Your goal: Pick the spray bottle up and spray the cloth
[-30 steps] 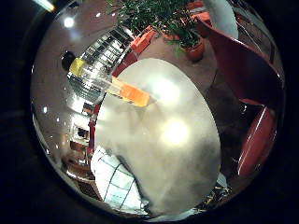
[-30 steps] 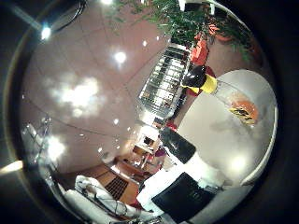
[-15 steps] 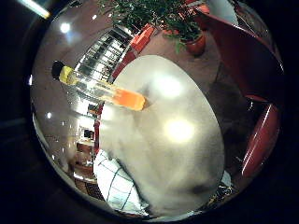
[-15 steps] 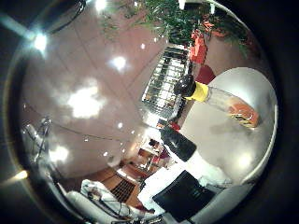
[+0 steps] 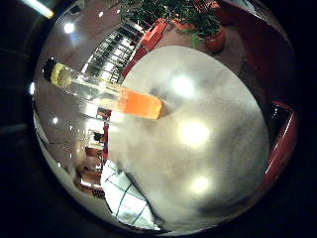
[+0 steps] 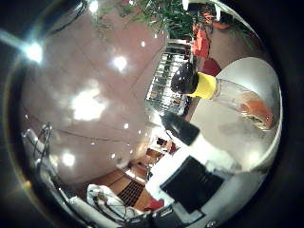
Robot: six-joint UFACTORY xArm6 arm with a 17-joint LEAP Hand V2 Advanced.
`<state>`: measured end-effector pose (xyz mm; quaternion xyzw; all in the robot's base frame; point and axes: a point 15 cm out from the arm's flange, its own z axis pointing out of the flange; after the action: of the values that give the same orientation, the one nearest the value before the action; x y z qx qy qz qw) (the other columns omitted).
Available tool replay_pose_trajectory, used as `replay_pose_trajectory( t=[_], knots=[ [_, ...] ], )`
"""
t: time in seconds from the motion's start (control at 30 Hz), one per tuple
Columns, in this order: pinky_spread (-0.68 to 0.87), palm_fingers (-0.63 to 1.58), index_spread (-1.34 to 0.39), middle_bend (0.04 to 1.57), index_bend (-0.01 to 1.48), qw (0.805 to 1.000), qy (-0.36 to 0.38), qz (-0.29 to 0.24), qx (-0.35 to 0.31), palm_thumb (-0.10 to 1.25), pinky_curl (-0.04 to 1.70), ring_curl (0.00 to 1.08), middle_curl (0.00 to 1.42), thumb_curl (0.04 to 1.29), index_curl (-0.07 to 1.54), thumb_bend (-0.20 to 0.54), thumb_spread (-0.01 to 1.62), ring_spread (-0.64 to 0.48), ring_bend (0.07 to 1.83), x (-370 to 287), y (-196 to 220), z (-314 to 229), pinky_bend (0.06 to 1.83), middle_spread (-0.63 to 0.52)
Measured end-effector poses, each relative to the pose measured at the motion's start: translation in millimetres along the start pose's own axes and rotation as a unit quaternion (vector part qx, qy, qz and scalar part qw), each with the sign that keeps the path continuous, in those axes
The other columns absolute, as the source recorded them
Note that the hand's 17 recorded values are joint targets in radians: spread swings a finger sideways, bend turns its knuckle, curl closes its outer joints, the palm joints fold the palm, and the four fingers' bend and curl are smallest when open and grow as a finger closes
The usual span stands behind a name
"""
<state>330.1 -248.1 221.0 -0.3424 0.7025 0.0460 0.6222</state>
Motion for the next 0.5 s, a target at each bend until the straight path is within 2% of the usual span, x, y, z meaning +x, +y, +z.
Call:
replay_pose_trajectory(
  t=[0.03, 0.07, 0.1, 0.2, 0.3, 0.5],
  knots=[
    [0.14, 0.79, -0.26, 0.58, 0.18, 1.0, -0.002, -0.001, -0.006, 0.69, 0.32, 0.35, 0.48, 0.39, 0.3, -0.017, 1.1, -0.12, 0.85, -1, 2, 4, 0.44, -0.11],
    [0.02, 0.98, -0.29, 0.65, 0.2, 1.0, -0.005, -0.002, -0.011, 0.7, 0.34, 0.38, 0.52, 0.39, 0.31, -0.018, 1.09, -0.17, 0.93, -3, 4, 8, 0.52, -0.15],
    [-0.08, 1.07, -0.32, 0.7, 0.25, 1.0, -0.006, -0.002, -0.015, 0.72, 0.39, 0.42, 0.56, 0.4, 0.35, -0.013, 1.09, -0.21, 0.96, -4, 6, 10, 0.6, -0.17],
    [-0.26, 1.14, -0.37, 0.82, 0.41, 1.0, -0.011, -0.004, -0.02, 0.79, 0.51, 0.5, 0.65, 0.41, 0.48, -0.007, 1.08, -0.25, 1.06, -5, 11, 14, 0.81, -0.21],
    [-0.32, 1.12, -0.39, 0.95, 0.59, 1.0, -0.012, -0.009, -0.018, 0.85, 0.63, 0.57, 0.74, 0.43, 0.61, -0.008, 1.07, -0.26, 1.15, -8, 11, 13, 0.95, -0.22],
    [-0.33, 1.04, -0.38, 1.06, 0.72, 1.0, -0.015, -0.014, -0.003, 0.93, 0.79, 0.64, 0.82, 0.5, 0.78, -0.014, 1.03, -0.26, 1.26, -9, 7, 0, 1.07, -0.21]
  ],
)
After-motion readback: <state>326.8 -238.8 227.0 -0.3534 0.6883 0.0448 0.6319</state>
